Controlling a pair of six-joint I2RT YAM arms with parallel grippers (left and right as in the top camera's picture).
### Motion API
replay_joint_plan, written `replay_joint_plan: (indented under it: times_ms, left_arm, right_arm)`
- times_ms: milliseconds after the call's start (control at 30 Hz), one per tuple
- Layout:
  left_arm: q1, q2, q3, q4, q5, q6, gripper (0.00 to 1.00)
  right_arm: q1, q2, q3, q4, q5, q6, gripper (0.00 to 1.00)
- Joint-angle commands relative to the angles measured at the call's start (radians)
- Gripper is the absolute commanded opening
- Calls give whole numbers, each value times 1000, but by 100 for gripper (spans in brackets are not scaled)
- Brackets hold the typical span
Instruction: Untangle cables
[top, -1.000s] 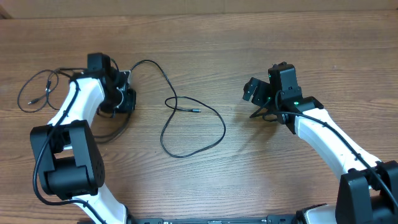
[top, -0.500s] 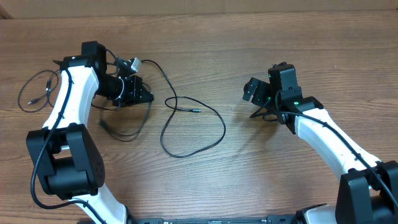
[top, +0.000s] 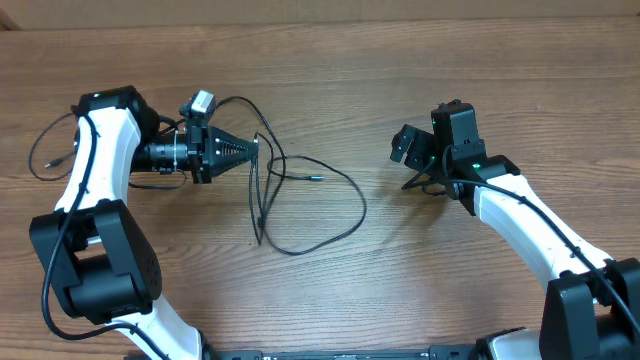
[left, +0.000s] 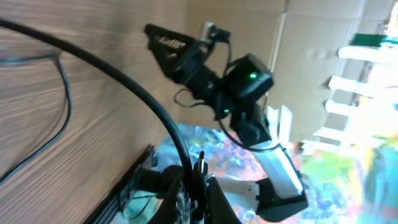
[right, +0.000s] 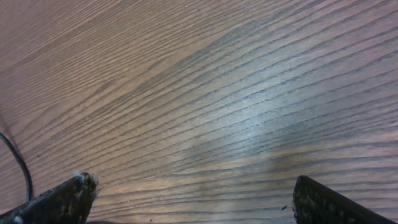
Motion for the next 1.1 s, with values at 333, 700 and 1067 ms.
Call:
replay_joint_plan:
  times_ms: [333,700,1067]
  left_arm:
    - [-55,-23,18,-8,78,-243,4]
    - [-67,-23,18,-7,56,-257,4]
    - [-26,-23,18,72,185,-253,4]
  right_arm:
    - [3,-1,1,6,10,2,100]
    - [3,-1,1,6,10,2,100]
    - [3,-1,1,5,10,2,100]
